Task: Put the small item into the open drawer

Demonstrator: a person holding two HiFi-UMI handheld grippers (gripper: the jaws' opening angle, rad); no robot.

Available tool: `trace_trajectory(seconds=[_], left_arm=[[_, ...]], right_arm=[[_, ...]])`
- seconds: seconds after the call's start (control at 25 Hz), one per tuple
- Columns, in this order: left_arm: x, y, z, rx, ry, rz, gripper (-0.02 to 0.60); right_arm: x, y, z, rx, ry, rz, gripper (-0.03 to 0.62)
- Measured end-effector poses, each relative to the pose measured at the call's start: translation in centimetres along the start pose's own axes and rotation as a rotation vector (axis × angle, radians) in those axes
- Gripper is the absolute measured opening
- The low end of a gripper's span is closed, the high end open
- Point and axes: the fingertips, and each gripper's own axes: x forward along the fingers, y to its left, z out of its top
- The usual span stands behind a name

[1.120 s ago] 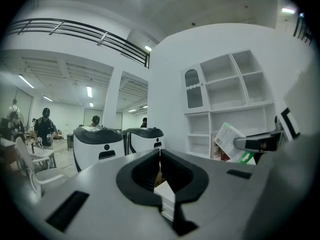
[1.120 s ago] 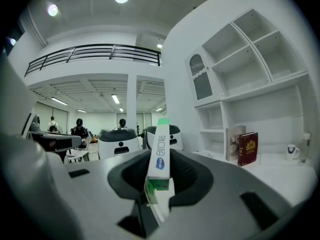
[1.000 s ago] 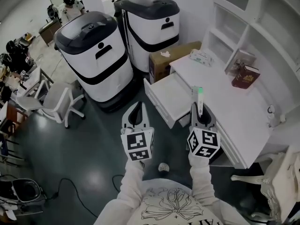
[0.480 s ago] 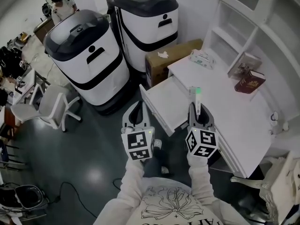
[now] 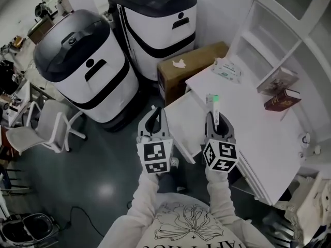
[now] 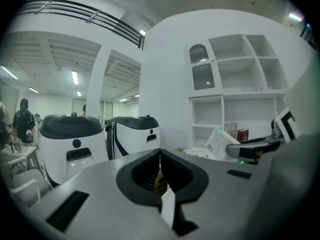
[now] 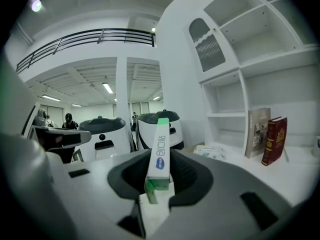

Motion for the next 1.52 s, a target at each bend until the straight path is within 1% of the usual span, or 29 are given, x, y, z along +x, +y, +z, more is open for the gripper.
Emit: trace_trajectory(seconds=[0.2, 0.44, 0.68, 0.88, 1.08, 1.28, 1.52], left_arm=[[4.0, 1.2, -1.4, 0.000, 0.043, -0.027, 0.008], [7.2, 1.9, -3.5, -0.007, 0.095, -0.041, 0.008], [9.2, 1.8, -5.5, -0.019, 0.148, -0.047, 0.008], [10.6, 1.9, -6.8, -0.031, 0.176, -0.030, 0.008], [11.6, 1.4, -8.8, -0.039, 0.212, -0.017, 0.008], [12.1, 0.7, -11.8, -0.046, 0.267, -0.005, 0.008], [12.7, 0.9, -15.0, -0.057, 0.316, 0.015, 0.008]], right_arm=[[3.8, -0.5, -1.8, 0.006, 0.058, -0.020, 0.092], [6.8, -1.5, -4.1, 0.012, 0.120, -0.031, 0.093], [9.1, -2.2, -7.2, 0.009, 0.202, -0.020, 0.092], [11.1, -2.6, -10.3, 0.000, 0.274, 0.014, 0.092], [12.9, -2.8, -14.4, -0.018, 0.353, 0.053, 0.092], [13.9, -3.3, -20.0, -0.017, 0.461, 0.078, 0.092], [15.2, -3.9, -26.3, -0.027, 0.584, 0.103, 0.092]])
